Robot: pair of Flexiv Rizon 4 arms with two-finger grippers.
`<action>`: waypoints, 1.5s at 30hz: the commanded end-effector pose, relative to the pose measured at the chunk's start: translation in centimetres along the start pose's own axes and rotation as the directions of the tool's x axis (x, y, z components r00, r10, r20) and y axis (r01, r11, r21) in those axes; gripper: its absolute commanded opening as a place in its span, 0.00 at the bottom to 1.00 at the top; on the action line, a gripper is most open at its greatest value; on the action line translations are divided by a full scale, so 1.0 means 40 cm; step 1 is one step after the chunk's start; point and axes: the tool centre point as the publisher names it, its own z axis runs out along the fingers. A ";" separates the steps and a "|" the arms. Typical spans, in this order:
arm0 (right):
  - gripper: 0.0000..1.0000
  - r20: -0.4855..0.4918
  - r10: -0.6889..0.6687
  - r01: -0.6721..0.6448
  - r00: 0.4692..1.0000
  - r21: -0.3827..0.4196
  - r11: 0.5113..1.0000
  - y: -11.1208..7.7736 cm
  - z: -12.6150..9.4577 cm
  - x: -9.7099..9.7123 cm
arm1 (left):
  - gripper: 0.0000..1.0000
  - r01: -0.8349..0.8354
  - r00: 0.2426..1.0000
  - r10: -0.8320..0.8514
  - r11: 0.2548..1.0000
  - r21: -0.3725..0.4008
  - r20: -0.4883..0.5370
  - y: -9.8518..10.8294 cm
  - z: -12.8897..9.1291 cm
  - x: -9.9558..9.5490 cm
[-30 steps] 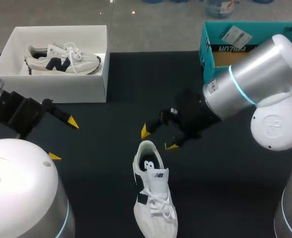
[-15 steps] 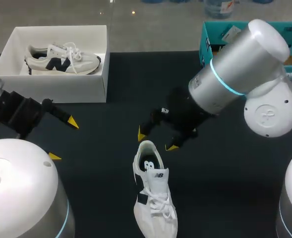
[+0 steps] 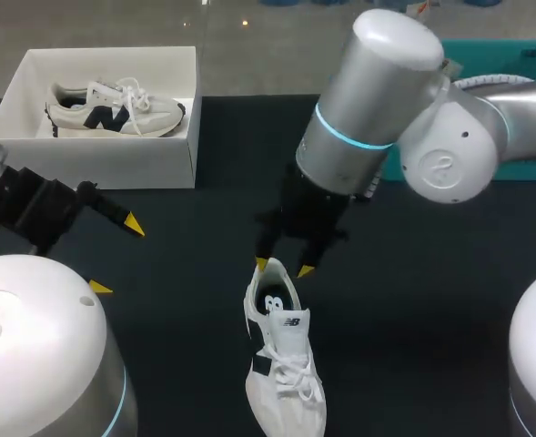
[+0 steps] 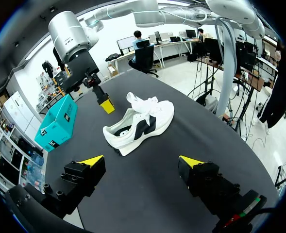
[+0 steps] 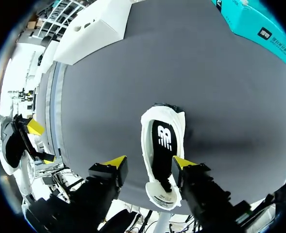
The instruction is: Take the shoe out of the shoebox, open the shoe tongue, remove and reinsert the insole, then place the shoe into the shoebox
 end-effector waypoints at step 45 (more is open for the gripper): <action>0.00 0.320 0.059 -0.063 0.946 0.003 0.998 -0.043 0.204 -0.039 | 1.00 0.000 1.000 0.000 1.000 -0.001 -0.003 0.002 0.000 -0.001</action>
